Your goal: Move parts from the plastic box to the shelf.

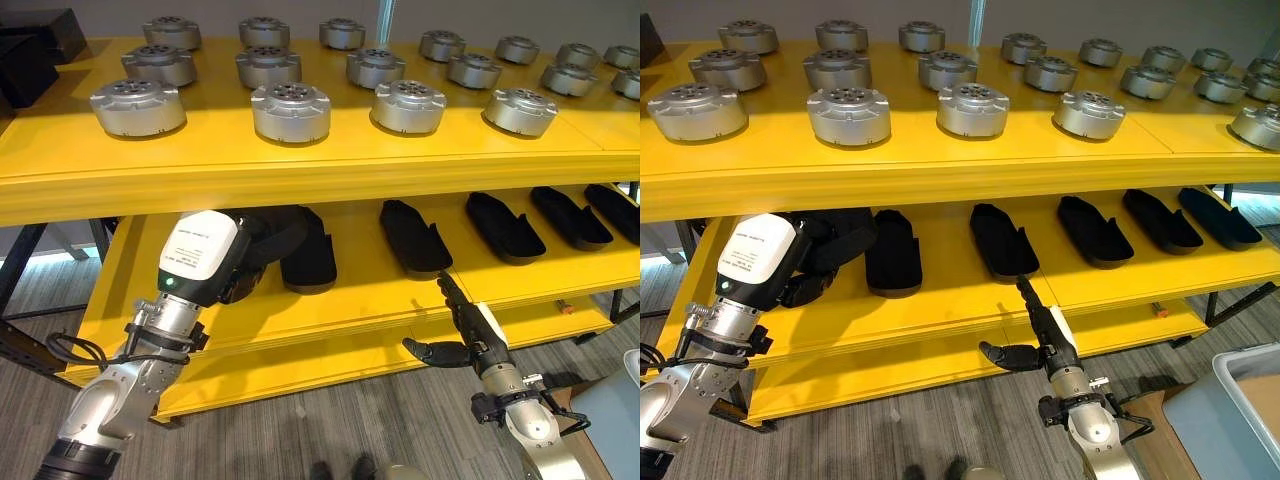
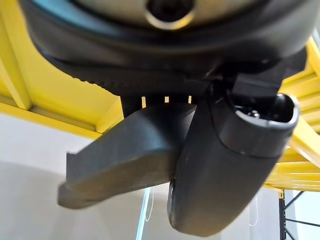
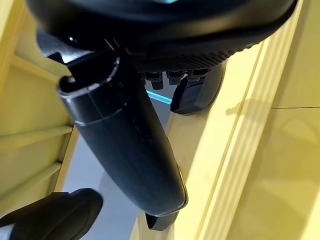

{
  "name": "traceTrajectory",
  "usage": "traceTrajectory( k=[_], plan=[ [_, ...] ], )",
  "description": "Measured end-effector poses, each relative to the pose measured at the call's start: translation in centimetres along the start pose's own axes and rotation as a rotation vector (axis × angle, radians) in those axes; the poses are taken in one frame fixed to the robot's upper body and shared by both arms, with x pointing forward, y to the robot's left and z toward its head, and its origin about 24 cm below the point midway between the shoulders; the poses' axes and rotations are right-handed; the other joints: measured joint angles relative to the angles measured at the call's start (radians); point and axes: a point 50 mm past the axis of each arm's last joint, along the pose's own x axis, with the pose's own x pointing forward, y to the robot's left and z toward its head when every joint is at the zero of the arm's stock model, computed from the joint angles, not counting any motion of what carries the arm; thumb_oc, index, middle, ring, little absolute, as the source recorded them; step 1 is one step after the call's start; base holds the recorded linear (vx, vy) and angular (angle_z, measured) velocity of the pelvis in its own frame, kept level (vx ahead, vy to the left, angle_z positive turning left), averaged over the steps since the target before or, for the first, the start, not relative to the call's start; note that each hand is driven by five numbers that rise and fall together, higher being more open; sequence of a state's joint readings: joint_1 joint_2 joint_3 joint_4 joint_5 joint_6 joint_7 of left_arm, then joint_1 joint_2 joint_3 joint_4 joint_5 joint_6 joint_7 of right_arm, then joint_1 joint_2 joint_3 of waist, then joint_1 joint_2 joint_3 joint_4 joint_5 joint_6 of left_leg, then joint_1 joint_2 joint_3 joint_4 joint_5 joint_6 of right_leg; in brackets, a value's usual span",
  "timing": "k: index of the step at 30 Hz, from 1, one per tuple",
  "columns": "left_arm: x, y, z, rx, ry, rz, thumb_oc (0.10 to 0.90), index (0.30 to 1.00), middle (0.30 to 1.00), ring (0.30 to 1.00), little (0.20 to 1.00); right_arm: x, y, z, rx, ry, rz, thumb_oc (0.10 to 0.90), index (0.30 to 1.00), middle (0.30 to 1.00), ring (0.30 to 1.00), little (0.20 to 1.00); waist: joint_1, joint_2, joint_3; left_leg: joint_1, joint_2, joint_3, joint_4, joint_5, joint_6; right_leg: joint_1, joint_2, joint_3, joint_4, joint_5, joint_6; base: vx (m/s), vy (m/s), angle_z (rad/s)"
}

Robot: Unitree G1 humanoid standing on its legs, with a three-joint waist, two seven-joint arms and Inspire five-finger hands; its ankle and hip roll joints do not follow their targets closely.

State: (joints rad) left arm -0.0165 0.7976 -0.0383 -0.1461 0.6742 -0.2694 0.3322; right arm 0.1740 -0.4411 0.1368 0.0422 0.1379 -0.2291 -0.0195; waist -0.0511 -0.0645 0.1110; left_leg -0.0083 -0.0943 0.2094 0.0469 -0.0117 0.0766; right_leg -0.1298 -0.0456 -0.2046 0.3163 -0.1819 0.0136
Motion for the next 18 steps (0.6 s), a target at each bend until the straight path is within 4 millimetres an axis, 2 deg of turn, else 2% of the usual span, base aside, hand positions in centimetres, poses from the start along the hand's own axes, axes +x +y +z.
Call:
traceTrajectory(
  k=[3,6,8,9,10,11,12,13,14,15,16,17,18],
  plan=[
    [-0.1,-0.3,0.1,-0.002,0.0,-0.026,0.4,0.3,0.3,0.3,0.3,0.0,0.0,0.0,0.0,-0.002,0.003,0.9,1.0,1.0,1.0,1.0,-0.003,-0.003,-0.002,0.017,-0.006,-0.034,0.002,0.003,-0.001,0.023,0.0,-0.009,-0.005,0.023,-0.016,-0.06,-0.069,0.32],
    [-0.2,-0.3,0.1,0.0,-0.002,-0.029,0.4,0.3,0.3,0.3,0.3,0.4,-0.1,0.4,-0.004,-0.017,0.006,0.9,1.0,1.0,1.0,1.0,0.003,-0.006,-0.003,0.006,-0.004,-0.06,0.032,0.004,-0.01,0.031,0.002,-0.029,0.008,0.016,-0.039,-0.15,-0.058,0.32],
    [0.1,-0.3,0.3,-0.002,-0.011,-0.024,0.4,0.3,0.3,0.3,0.3,0.9,-0.3,0.9,-0.019,-0.041,0.009,0.9,1.0,1.0,1.0,1.0,-0.002,-0.022,-0.002,-0.057,-0.013,-0.077,0.124,0.021,-0.04,0.019,-0.022,-0.05,0.013,0.025,-0.088,-0.15,0.008,0.34],
    [0.2,-0.2,0.4,-0.003,-0.017,-0.02,0.4,0.3,0.3,0.3,0.3,1.2,-0.5,1.2,-0.028,-0.051,0.012,0.9,1.0,1.0,1.0,1.0,0.001,-0.035,0.001,-0.08,-0.013,-0.08,0.167,0.013,-0.061,0.014,-0.041,-0.055,0.009,0.032,-0.098,-0.07,0.058,0.24],
    [0.3,-0.2,0.5,-0.003,-0.026,-0.02,0.4,0.3,0.3,0.3,0.3,1.7,-0.5,1.8,-0.033,-0.077,0.015,0.9,1.0,1.0,1.0,1.0,0.001,-0.047,0.005,-0.129,0.05,-0.091,0.351,-0.057,-0.068,0.025,-0.032,-0.059,-0.012,0.043,-0.101,-0.01,0.084,0.1],
    [0.3,-0.2,0.5,-0.007,-0.032,-0.017,0.4,0.3,0.3,0.3,0.3,1.8,-0.6,1.9,-0.035,-0.087,0.011,0.9,1.0,1.0,1.0,1.0,-0.002,-0.044,0.004,-0.119,0.113,-0.123,0.366,-0.076,-0.077,0.031,-0.02,-0.054,-0.02,0.04,-0.092,0.02,0.116,0.04],
    [0.3,-0.2,0.6,-0.009,-0.037,-0.014,0.4,0.3,0.3,0.3,0.3,1.9,-0.6,2.0,-0.035,-0.089,0.009,0.9,1.0,1.0,1.0,1.0,-0.004,-0.043,0.005,-0.108,0.148,-0.142,0.365,-0.081,-0.089,0.032,-0.014,-0.054,-0.02,0.04,-0.091,0.05,0.126,-0.05],
    [0.3,-0.1,0.6,-0.012,-0.047,-0.011,0.4,0.3,0.3,0.3,0.3,2.0,-0.5,2.1,-0.03,-0.093,0.002,0.9,1.0,1.0,1.0,1.0,-0.006,-0.05,0.007,-0.084,0.239,-0.194,0.325,-0.082,-0.111,0.031,-0.005,-0.054,-0.019,0.041,-0.081,0.06,0.151,-0.08],
    [0.3,-0.1,0.7,-0.02,-0.049,-0.009,0.4,0.3,0.3,0.3,0.3,2.0,-0.5,2.0,-0.022,-0.094,-0.006,0.9,1.0,1.0,1.0,1.0,-0.01,-0.05,0.008,-0.065,0.297,-0.215,0.273,-0.071,-0.128,0.03,0.005,-0.053,-0.019,0.041,-0.075,0.05,0.084,-0.11],
    [0.3,-0.1,0.7,-0.023,-0.052,-0.007,0.4,0.3,0.3,0.3,0.3,2.1,-0.5,2.0,-0.019,-0.094,-0.012,0.9,1.0,1.0,1.0,1.0,-0.015,-0.047,0.01,-0.042,0.348,-0.23,0.213,-0.057,-0.153,0.026,0.015,-0.049,-0.014,0.038,-0.084,0.06,0.165,-0.08],
    [0.3,-0.2,0.9,-0.033,-0.051,-0.003,0.4,0.3,0.3,0.3,0.3,2.0,-0.6,2.0,-0.021,-0.093,-0.016,0.9,1.0,1.0,1.0,1.0,-0.023,-0.037,0.009,-0.038,0.389,-0.252,0.179,-0.041,-0.176,0.018,0.021,-0.048,-0.009,0.037,-0.074,0.08,0.242,-0.17],
    [0.3,-0.4,1.1,-0.054,-0.044,0.008,0.4,0.3,0.3,0.3,0.3,2.0,-0.9,2.0,-0.027,-0.093,-0.026,0.9,1.0,1.0,1.0,1.0,-0.029,-0.013,0.012,-0.029,0.44,-0.284,0.112,-0.019,-0.209,-0.007,0.026,-0.044,0.01,0.038,-0.061,0.08,0.252,-0.14],
    [0.3,-0.4,1.2,-0.058,-0.047,0.011,0.4,0.3,0.3,0.3,0.3,2.0,-1.1,2.0,-0.032,-0.092,-0.032,0.9,1.0,1.0,1.0,1.0,-0.038,0.001,0.018,-0.021,0.461,-0.272,0.077,-0.014,-0.216,-0.011,0.029,-0.051,0.019,0.038,-0.062,0.05,0.199,-0.01]
  ],
)
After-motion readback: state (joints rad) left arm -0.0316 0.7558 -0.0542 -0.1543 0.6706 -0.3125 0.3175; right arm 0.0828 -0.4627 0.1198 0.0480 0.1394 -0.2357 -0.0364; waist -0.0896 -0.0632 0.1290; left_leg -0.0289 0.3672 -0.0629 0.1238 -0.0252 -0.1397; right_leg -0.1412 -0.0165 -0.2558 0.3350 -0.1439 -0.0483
